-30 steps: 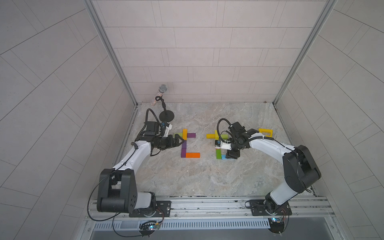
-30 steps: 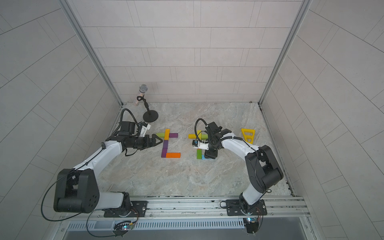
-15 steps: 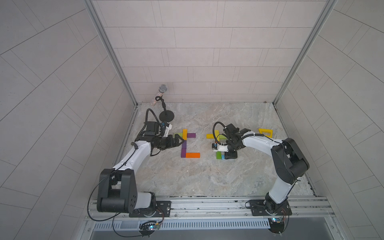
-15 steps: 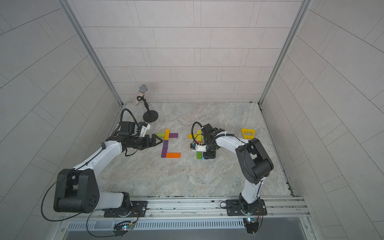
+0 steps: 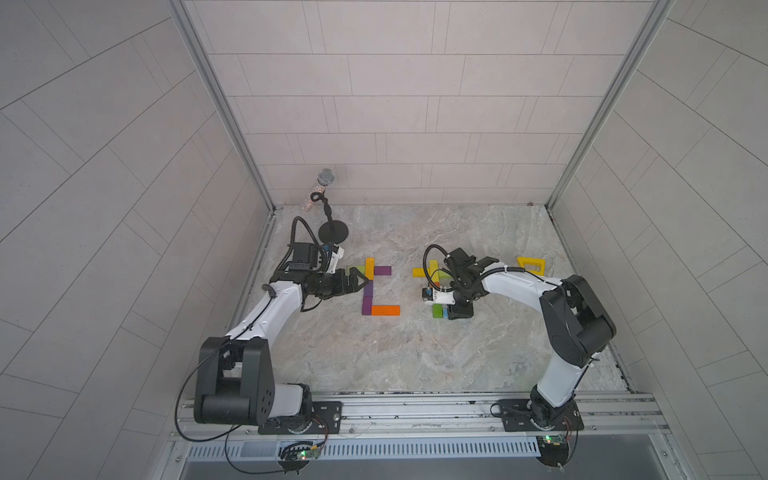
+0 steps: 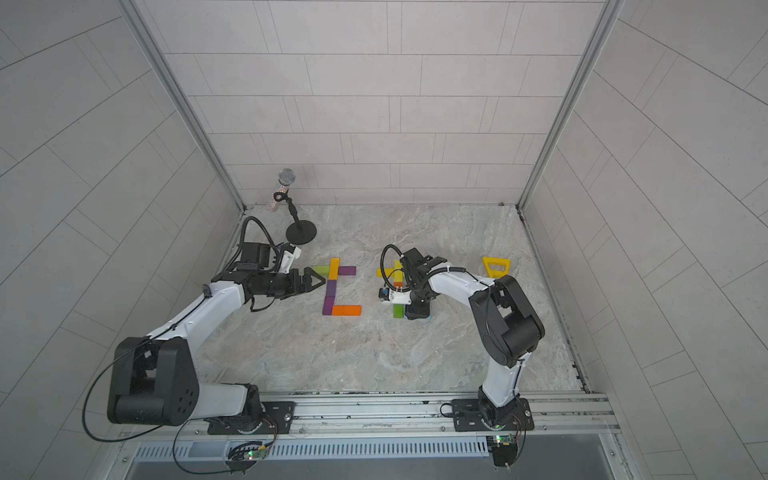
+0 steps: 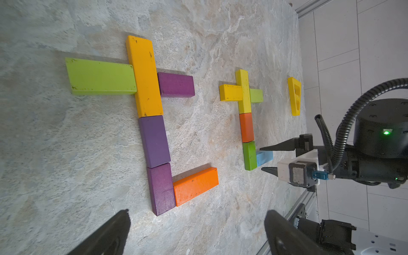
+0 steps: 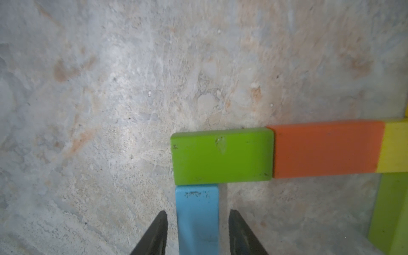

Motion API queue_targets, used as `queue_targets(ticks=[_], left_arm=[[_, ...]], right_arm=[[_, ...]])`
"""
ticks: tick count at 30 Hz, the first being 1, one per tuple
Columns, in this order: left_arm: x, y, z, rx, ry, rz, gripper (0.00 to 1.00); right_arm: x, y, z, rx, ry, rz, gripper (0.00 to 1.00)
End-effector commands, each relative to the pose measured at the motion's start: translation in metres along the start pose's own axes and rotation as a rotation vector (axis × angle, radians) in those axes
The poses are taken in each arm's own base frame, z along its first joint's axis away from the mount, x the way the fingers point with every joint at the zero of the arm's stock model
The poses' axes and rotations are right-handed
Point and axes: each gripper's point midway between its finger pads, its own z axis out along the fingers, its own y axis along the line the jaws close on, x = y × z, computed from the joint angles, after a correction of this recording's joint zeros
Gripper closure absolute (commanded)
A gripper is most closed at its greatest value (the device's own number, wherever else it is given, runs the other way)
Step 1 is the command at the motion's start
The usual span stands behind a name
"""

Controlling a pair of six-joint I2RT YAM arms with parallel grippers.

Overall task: Assemble the letter t with building blocks
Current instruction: Adjust the building block at the center of the board, then reset both arms

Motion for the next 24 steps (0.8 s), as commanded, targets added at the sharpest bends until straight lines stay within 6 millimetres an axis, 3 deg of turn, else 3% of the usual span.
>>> queue_targets(ticks=[1, 4, 8, 10, 11, 13, 16, 19, 21, 24], left_arm=[[0.002, 0.004, 0.002, -0.002, 0.002, 0.005, 0.00], [0.002, 0.004, 0.002, -0.001, 0.001, 0.006, 0.00], [0.001, 0.003, 0.001, -0.001, 0.003, 0.011, 0.00], [-0.002, 0.003, -0.001, -0.004, 0.003, 0.014, 0.00], [-0.003, 0.002, -0.002, -0.004, 0.003, 0.014, 0.00], [-0.007, 0.000, -0.006, -0.007, -0.011, 0.026, 0.00], [-0.018, 0.008, -0.024, -0.063, -0.075, 0.043, 0.00], [-0.025, 0.029, -0.047, -0.166, -0.168, 0.031, 0.00], [-0.021, 0.043, -0.055, -0.257, -0.200, 0.052, 0.00], [-0.010, 0.066, -0.061, -0.379, -0.198, 0.101, 0.00]], right_arm=[[0.000, 0.007, -0.009, -0.007, -0.001, -0.010, 0.51], [-0.008, 0.001, -0.027, 0.035, -0.029, -0.010, 0.50], [-0.026, -0.013, -0.073, 0.148, -0.111, 0.027, 0.43], [-0.036, -0.024, -0.105, 0.233, -0.196, 0.098, 0.30], [-0.036, -0.031, -0.121, 0.287, -0.238, 0.159, 0.01], [-0.028, -0.041, -0.146, 0.365, -0.335, 0.318, 0.00], [0.017, -0.060, -0.178, 0.487, -0.526, 0.694, 0.00], [0.093, -0.083, -0.200, 0.670, -0.682, 1.062, 0.00], [0.128, -0.086, -0.195, 0.731, -0.684, 1.174, 0.00], [0.144, -0.098, -0.164, 0.729, -0.661, 1.231, 0.00]])
